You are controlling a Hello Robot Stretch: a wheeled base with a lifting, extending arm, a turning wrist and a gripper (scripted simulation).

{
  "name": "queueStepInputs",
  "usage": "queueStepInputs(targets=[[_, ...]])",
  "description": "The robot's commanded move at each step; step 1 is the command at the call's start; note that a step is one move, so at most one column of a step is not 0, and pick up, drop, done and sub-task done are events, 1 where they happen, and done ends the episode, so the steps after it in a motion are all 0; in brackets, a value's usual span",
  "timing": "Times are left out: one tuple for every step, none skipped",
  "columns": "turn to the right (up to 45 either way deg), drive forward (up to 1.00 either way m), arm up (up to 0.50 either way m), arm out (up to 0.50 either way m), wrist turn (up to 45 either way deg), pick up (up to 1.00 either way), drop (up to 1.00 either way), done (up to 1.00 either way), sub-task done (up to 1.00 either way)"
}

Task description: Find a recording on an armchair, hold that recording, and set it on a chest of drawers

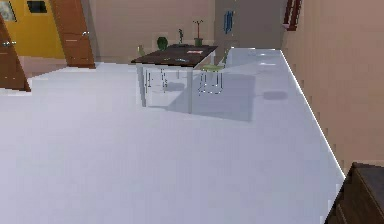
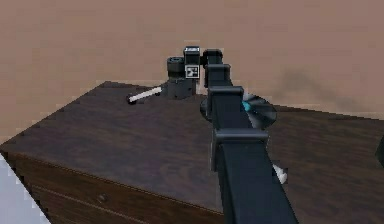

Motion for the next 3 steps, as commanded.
queueStepInputs(targets=[[0.0,0.00,0.00,0.00,45.0,0.00,0.00,0.00,0.00],[0.0,0.00,0.00,0.00,45.0,0.00,0.00,0.00,0.00],[0.0,0.00,0.00,0.00,9.0,0.00,0.00,0.00,0.00]])
